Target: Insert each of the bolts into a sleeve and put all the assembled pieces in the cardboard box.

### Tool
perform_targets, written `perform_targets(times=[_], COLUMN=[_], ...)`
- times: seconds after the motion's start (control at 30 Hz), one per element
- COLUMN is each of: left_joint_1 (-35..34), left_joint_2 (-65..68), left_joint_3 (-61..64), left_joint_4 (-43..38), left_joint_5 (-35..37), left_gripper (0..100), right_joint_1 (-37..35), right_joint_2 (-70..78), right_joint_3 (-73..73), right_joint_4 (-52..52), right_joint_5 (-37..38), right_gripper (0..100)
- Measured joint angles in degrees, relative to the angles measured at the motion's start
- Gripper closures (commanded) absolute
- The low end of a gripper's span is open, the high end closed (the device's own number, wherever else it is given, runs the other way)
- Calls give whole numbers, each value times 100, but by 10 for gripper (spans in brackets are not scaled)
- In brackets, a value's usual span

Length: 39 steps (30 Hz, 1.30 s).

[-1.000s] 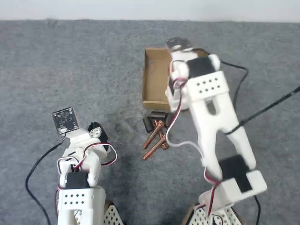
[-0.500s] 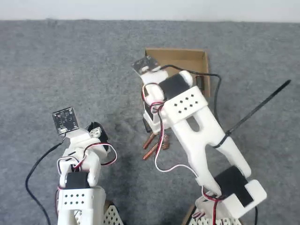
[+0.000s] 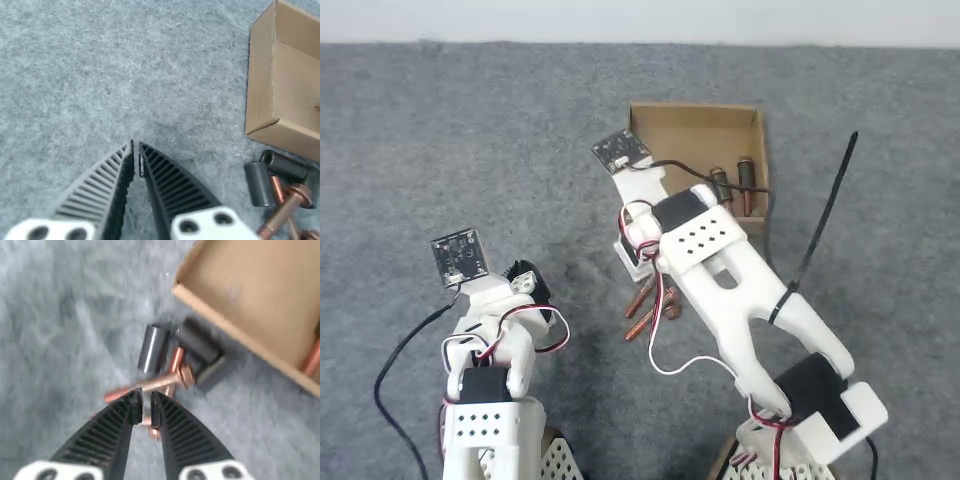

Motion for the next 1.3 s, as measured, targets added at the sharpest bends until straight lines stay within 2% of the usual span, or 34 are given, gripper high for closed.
perform_targets(times=[0.2, 0.37, 0.47, 0.63, 0.83, 1.3], left_joint_1=[0, 0, 0, 0, 0, 0], left_joint_2=[0, 0, 0, 0, 0, 0], left_joint_3=[0, 0, 0, 0, 0, 0], left_joint_4=[0, 0, 0, 0, 0, 0], left_joint_5=[0, -123, -273, -299, -299, -308], left_gripper=[988, 988, 988, 988, 988, 988], right_joint_1=[-9, -343, -440, -448, -466, -237], right_joint_2=[0, 9, 202, 879, 914, 1284], right_joint_3=[492, 686, 677, 563, 440, 308], right_joint_4=[-747, -1178, -1213, -1213, -1213, -1310], right_joint_5=[-202, -448, -466, -492, -492, -492], right_gripper=[992, 974, 913, 935, 888, 893])
